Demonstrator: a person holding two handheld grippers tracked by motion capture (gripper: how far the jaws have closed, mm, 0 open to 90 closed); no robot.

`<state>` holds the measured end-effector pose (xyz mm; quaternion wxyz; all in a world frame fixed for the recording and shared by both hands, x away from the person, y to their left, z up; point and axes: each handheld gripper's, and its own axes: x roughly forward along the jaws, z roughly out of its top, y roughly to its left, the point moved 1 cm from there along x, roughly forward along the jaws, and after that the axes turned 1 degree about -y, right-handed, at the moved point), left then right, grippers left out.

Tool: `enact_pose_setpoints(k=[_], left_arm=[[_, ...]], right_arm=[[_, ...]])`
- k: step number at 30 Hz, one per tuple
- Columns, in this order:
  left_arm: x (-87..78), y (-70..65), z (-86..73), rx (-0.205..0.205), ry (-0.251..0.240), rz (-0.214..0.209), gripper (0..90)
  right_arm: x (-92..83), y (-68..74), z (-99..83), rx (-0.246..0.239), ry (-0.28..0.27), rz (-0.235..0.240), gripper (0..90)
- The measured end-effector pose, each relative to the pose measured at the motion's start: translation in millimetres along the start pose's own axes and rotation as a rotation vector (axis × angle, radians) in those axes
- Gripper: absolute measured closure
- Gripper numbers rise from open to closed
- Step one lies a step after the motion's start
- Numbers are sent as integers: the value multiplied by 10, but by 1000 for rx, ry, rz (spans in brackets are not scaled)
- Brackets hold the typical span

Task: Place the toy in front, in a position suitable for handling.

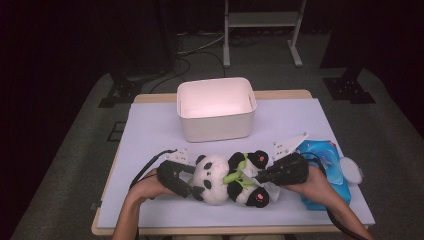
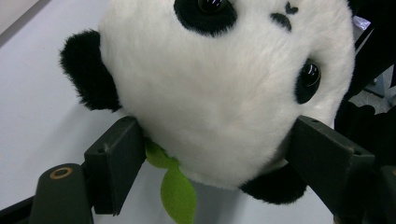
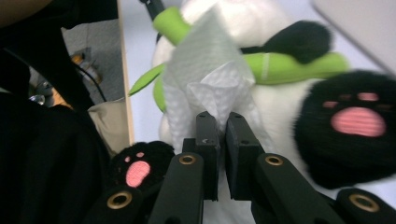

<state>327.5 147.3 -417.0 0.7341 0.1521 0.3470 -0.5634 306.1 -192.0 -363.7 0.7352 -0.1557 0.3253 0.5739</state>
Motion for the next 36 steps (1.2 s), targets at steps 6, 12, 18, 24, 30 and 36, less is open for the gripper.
enact_pose_setpoints(k=[6,12,18,24,30,36], left_arm=[[-1,-9,7,3,5,4,196],[0,-15,15,1,5,4,196],[-4,-22,20,12,9,4,196],[-8,-19,14,12,9,2,195],[-5,-15,9,6,2,1,195],[-6,-24,22,13,5,1,195]], right_arm=[[-171,-128,87,12,-26,-61,841],[-173,-222,292,-6,-12,-86,842],[-87,-251,495,-39,-4,-90,841],[-106,-263,508,-49,16,-99,840],[-288,-283,362,-16,14,-125,840],[-319,-280,295,3,15,-122,840]])
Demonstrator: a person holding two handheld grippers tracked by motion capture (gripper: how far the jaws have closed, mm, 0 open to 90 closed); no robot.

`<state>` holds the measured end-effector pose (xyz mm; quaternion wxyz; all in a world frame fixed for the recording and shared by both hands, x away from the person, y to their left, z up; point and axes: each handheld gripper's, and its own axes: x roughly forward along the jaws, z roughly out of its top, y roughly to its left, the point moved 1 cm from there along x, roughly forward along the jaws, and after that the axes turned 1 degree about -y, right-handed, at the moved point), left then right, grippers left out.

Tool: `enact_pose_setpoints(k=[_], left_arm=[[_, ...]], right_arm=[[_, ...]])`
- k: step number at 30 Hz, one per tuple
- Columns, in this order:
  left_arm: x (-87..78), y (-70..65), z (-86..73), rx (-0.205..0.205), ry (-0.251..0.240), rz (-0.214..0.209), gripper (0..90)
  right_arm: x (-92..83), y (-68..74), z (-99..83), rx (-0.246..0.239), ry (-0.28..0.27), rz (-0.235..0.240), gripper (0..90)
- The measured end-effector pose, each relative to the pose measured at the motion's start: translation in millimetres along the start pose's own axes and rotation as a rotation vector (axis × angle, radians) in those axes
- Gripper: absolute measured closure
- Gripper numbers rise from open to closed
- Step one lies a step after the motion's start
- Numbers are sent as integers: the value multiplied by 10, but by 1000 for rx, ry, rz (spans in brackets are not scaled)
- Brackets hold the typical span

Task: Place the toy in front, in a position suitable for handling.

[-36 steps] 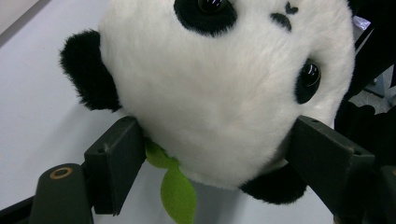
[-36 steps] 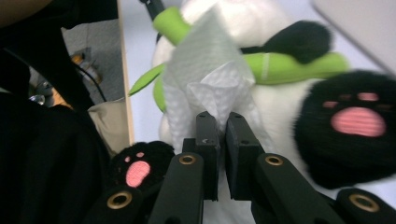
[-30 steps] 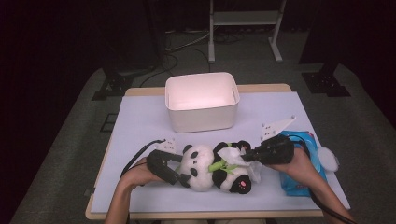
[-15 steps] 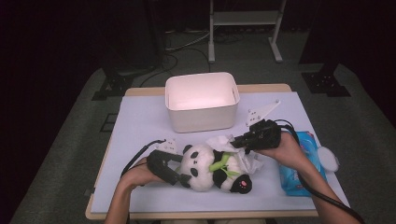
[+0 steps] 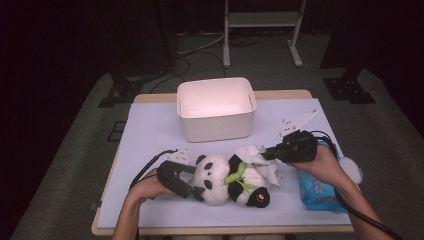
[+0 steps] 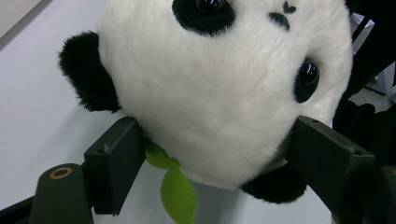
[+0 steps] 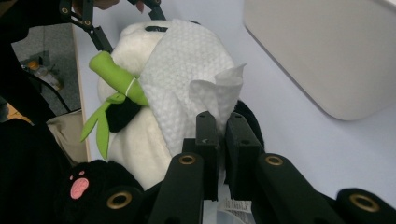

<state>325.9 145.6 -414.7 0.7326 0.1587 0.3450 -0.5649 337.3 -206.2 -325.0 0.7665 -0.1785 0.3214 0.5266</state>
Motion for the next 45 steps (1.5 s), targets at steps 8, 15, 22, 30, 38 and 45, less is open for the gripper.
enact_pose_setpoints(k=[8,15,22,30,38,45], left_arm=[[-5,-19,1,3,-3,-8,195],[-3,-10,-10,9,4,-5,194],[-11,-1,-12,16,-14,4,138],[5,10,-15,14,-29,6,110],[20,7,-13,6,-26,5,129],[34,-5,-5,-2,-23,5,130]], right_arm=[[333,81,203,-56,36,49,840],[523,125,252,-60,44,93,839],[454,171,144,-51,20,112,838],[313,214,-161,3,-2,120,836],[262,299,-332,14,-24,155,836],[366,453,-199,-30,-14,203,836]])
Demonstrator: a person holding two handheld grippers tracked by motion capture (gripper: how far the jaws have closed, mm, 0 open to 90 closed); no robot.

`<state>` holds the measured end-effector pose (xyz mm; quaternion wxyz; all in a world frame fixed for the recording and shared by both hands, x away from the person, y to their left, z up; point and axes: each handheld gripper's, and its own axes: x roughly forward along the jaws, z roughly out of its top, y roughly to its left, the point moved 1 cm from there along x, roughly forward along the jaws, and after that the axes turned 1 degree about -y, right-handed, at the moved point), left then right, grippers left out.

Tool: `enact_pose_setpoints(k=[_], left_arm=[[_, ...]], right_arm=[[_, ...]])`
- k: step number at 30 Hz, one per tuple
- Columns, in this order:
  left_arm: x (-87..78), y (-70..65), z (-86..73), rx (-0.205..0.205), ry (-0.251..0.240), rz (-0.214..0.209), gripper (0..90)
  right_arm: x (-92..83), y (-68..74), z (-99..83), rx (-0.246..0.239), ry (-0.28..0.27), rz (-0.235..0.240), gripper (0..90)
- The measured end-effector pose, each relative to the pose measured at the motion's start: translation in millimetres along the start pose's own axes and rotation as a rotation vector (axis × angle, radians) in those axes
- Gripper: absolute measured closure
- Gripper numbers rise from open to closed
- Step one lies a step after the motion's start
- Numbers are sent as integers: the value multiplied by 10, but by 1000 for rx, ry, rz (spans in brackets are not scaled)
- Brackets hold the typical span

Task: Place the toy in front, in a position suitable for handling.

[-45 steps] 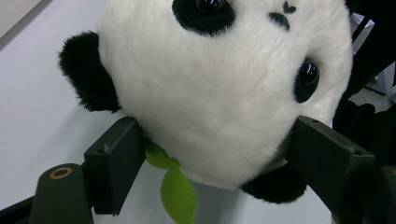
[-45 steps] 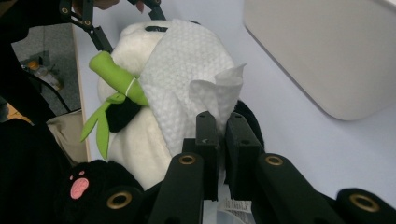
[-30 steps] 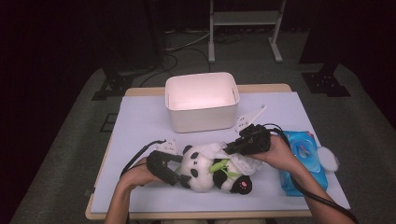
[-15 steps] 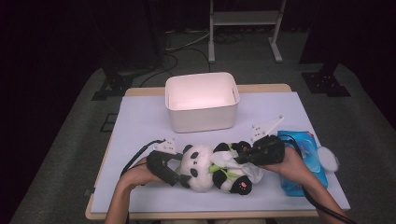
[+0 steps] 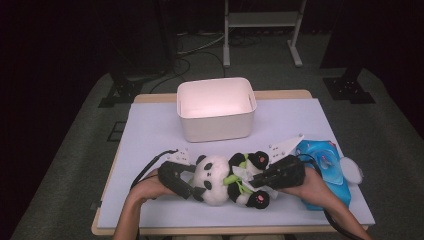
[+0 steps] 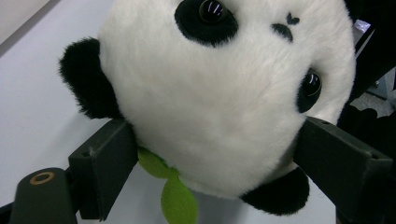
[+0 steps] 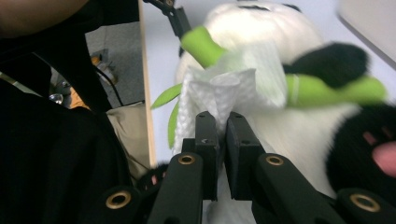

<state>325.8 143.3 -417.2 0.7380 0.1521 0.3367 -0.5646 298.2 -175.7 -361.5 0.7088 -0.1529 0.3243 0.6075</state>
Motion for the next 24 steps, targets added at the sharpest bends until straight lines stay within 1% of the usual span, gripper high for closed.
enact_pose_setpoints(k=[2,4,5,6,7,9,10,12,14,15,17,18,20,21,24], left_arm=[[-1,-1,2,1,3,1,130],[-1,-2,0,3,5,3,130],[-3,2,-3,5,10,3,130],[-3,4,-5,2,7,2,128],[-5,7,-6,2,4,3,128],[-10,7,-2,4,4,5,127],[-16,7,-1,6,4,5,127],[-31,8,3,7,1,7,122],[-51,8,4,2,-8,9,122],[-64,9,4,0,-16,9,122],[-90,18,4,-3,-29,11,122],[-98,23,1,-7,-34,11,121],[-90,39,-4,-19,-43,8,118],[-67,53,-9,-24,-38,6,108],[-39,45,-5,-19,-34,-6,110]], right_arm=[[71,18,47,-14,4,16,836],[134,38,83,-32,28,19,836],[134,38,83,-32,28,19,836],[148,38,89,-38,39,16,836],[137,32,81,-39,38,14,836],[101,28,49,-32,43,-3,836],[101,28,49,-32,43,-3,836],[49,4,-32,-15,46,-20,836],[35,-5,-61,-9,50,-26,836],[11,-27,-115,1,48,-29,836],[2,-38,-140,5,50,-34,836],[-17,-51,-180,20,48,-35,836],[-24,-54,-204,30,45,-37,836],[-28,-56,-210,30,45,-40,836],[-40,-63,-202,24,40,-54,836]])
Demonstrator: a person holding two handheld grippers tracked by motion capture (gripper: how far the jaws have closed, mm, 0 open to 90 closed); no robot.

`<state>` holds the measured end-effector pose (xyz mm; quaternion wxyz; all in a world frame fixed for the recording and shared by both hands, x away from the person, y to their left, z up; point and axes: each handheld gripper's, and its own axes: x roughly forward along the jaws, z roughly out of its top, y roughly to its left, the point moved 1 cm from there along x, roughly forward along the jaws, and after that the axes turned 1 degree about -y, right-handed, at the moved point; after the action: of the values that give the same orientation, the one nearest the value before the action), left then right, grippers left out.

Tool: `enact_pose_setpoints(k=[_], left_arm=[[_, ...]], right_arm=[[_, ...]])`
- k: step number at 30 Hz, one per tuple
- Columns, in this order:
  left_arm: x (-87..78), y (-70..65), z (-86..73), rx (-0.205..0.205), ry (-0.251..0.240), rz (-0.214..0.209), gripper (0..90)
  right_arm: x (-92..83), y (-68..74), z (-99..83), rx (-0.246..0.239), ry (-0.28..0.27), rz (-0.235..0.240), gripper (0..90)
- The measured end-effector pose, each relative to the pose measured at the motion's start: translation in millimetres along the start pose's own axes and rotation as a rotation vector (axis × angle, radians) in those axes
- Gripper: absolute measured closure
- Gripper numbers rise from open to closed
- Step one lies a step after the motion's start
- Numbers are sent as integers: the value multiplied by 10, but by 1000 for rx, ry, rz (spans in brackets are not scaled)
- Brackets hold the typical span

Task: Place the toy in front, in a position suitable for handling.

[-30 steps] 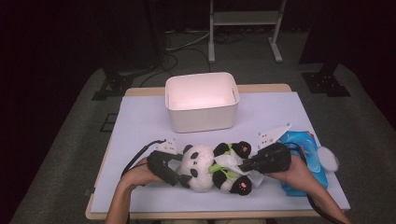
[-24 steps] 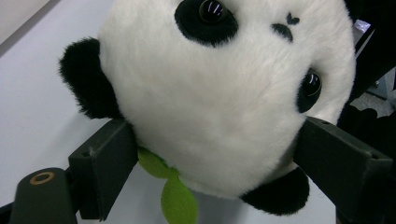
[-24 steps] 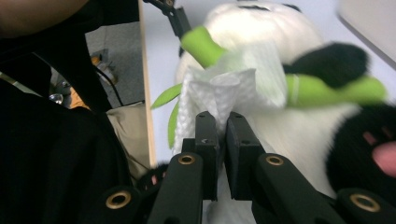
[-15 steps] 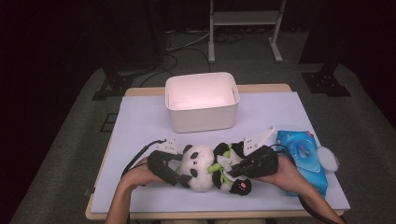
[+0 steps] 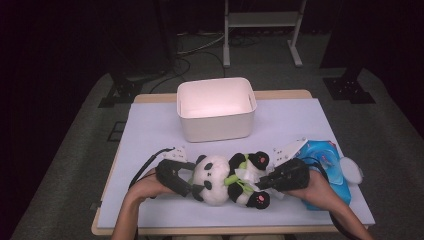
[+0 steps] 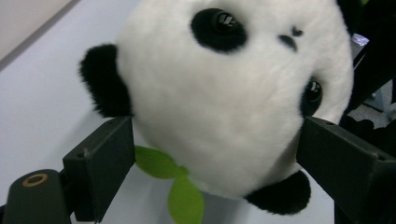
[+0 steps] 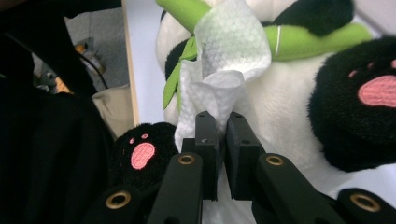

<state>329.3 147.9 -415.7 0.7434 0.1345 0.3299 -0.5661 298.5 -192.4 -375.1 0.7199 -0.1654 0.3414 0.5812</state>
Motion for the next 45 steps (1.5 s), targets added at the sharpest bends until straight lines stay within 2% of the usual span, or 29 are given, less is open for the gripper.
enact_pose_setpoints(k=[3,5,8,10,11,12,14,18,20,24,26,30,31,33,39,45], left_arm=[[34,-19,13,-1,7,1,120],[29,-22,13,2,8,0,124],[27,-28,13,11,9,0,129],[26,-28,15,17,12,1,129],[25,-29,17,21,14,1,129],[25,-31,19,23,15,2,129],[23,-39,22,22,20,2,129],[23,-33,17,18,17,0,130],[21,-32,17,9,15,1,129],[5,-36,22,19,14,0,129],[-9,-36,27,23,16,5,127],[-37,-18,31,5,-6,2,126],[-38,-17,31,-4,-11,-2,126],[-36,-4,33,-12,-12,-3,109],[-48,7,38,-30,-16,-9,103],[-36,7,79,-25,-16,-36,99]], right_arm=[[-24,-35,99,-9,-12,-33,837],[-24,-50,137,-13,-11,-39,837],[-12,-96,322,-28,-21,-50,837],[-1,-110,374,-35,-21,-54,838],[40,-139,475,-43,-9,-61,837],[40,-139,475,-43,-9,-61,837],[130,-188,614,-56,21,-71,837],[214,-245,730,-49,33,-75,837],[228,-262,723,-44,45,-77,837],[187,-258,656,-44,35,-68,836],[136,-214,568,-45,38,-74,836],[123,-197,423,-34,59,-79,835],[102,-195,332,-13,48,-68,836],[82,-189,274,-10,38,-69,837],[66,-149,192,-21,30,-68,840],[66,-118,85,-15,2,-59,845]])
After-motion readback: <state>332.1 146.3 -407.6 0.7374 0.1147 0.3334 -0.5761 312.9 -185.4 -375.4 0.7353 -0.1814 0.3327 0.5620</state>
